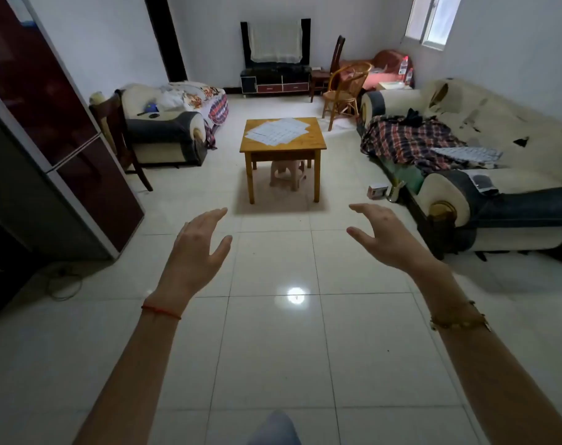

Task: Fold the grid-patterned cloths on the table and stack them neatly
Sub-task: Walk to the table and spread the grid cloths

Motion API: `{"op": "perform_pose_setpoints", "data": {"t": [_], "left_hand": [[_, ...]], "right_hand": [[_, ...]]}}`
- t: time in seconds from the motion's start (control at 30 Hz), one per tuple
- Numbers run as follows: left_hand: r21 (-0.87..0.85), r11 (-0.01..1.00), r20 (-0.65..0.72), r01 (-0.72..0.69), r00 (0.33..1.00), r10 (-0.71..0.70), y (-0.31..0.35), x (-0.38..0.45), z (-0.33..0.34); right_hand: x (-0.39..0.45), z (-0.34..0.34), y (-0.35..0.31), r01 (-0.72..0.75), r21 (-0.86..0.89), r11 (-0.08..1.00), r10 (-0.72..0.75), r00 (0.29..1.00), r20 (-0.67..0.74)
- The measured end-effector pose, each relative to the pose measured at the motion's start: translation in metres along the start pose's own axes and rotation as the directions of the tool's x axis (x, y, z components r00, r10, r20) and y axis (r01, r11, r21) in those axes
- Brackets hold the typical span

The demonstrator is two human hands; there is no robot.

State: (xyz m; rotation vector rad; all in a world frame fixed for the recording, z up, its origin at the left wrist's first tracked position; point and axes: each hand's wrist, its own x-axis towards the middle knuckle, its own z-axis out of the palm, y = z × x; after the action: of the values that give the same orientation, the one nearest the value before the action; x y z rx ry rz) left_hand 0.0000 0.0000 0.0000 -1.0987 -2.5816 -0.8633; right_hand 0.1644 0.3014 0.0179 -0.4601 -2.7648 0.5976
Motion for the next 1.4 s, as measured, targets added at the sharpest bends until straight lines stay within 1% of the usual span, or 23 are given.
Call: {"op": "perform_pose_setpoints", "data": {"t": [0.1,0.3,0.5,0.7,0.9,1.0,1.17,1.4], "left_hand": [[-0.004,1.000,-0.011,0.009,1.000,-0.009,-0.001,0.006,0.007],[-0.021,0.997,0.036,0.079,0.996,-0.078,-0.016,0.021,0.035],[-0.015,0.992,0.092,0.125,0.988,-0.123,-0.052,0.067,0.076],[-0.042,0.988,0.108,0.149,0.984,-0.144,-0.100,0.161,0.100],[-0.054,0.985,0.085,0.165,0.984,-0.160,-0.146,0.263,0.118],[-0.055,0.986,0.121,0.159,0.981,-0.151,-0.164,0.307,0.131],[-0.060,0.985,0.168,0.160,0.975,-0.148,-0.188,0.371,0.156],[-0.052,0.986,0.204,0.156,0.968,-0.143,-0.216,0.474,0.206]], "right_hand": [[0.009,0.007,0.006,-0.017,0.008,1.000,0.017,1.000,0.003],[0.038,0.035,0.024,-0.039,0.014,0.999,0.039,0.998,0.039],[0.105,0.065,0.046,-0.078,0.019,0.997,0.076,0.992,0.104],[0.213,0.082,0.062,-0.098,0.029,0.995,0.094,0.988,0.126],[0.321,0.094,0.073,-0.115,0.052,0.992,0.111,0.991,0.068],[0.356,0.102,0.083,-0.147,0.063,0.987,0.143,0.988,0.055],[0.408,0.117,0.104,-0.202,0.072,0.977,0.197,0.978,0.072],[0.498,0.144,0.153,-0.253,0.096,0.963,0.243,0.965,0.098]]}}
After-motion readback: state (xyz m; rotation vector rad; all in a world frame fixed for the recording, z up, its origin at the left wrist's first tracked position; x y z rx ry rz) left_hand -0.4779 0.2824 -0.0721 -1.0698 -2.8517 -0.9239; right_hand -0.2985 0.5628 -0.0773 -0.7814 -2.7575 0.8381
